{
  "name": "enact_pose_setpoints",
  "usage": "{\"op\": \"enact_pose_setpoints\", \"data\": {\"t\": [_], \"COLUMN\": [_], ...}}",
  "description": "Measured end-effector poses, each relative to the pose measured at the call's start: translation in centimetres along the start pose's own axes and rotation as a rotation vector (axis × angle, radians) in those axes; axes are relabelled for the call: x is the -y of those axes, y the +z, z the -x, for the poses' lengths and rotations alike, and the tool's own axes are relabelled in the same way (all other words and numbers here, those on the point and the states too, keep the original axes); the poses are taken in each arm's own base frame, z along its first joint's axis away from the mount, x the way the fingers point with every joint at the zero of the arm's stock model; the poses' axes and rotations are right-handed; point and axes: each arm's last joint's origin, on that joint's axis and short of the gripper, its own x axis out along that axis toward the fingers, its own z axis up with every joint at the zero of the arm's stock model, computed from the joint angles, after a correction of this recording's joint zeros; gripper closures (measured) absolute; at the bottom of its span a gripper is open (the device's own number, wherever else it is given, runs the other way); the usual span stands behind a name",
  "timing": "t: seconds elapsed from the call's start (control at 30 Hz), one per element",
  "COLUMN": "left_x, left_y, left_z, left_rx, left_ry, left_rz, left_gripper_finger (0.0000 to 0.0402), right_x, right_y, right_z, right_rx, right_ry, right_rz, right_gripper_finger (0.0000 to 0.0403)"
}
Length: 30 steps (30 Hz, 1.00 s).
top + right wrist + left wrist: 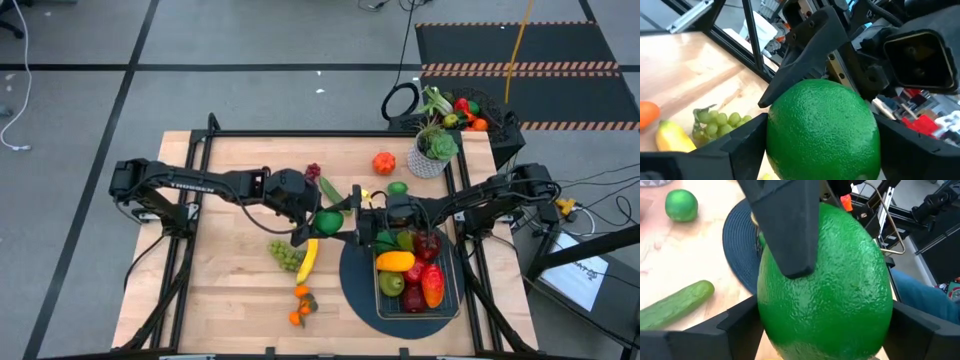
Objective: Build produce basket
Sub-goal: Put the top lime into the wire basket
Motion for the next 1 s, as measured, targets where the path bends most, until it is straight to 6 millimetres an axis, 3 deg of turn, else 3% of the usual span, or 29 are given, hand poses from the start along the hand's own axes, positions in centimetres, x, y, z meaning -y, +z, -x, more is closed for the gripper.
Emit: {"op": "enact_pose_setpoints", "data": {"t": [0.23, 0.73, 1.0], "left_x": [0.5, 1.4, 1.5], "left_y": [0.4, 1.1, 1.3], "left_z": [0.2, 1.7, 2.2], "left_rx": [0.044, 0.079, 0.101], "left_ry": [0.008, -0.034, -0.043], "left_rz": [-0.018, -0.06, -0.07], "left_gripper_finger": [0.0008, 0.0003, 0.0002], "right_x": [-0.7, -4.4, -5.6], "right_y": [0.6, 2.9, 4.9], "right_z": [0.1, 0.8, 2.5], "right_rx": [-0.001, -0.058, -0.081], "right_ry": [-0.007, -0.033, -0.05], "right_rz": [-0.108, -0.14, -0.171], "right_gripper_finger": [0.0092, 0.0096, 0.0096]}}
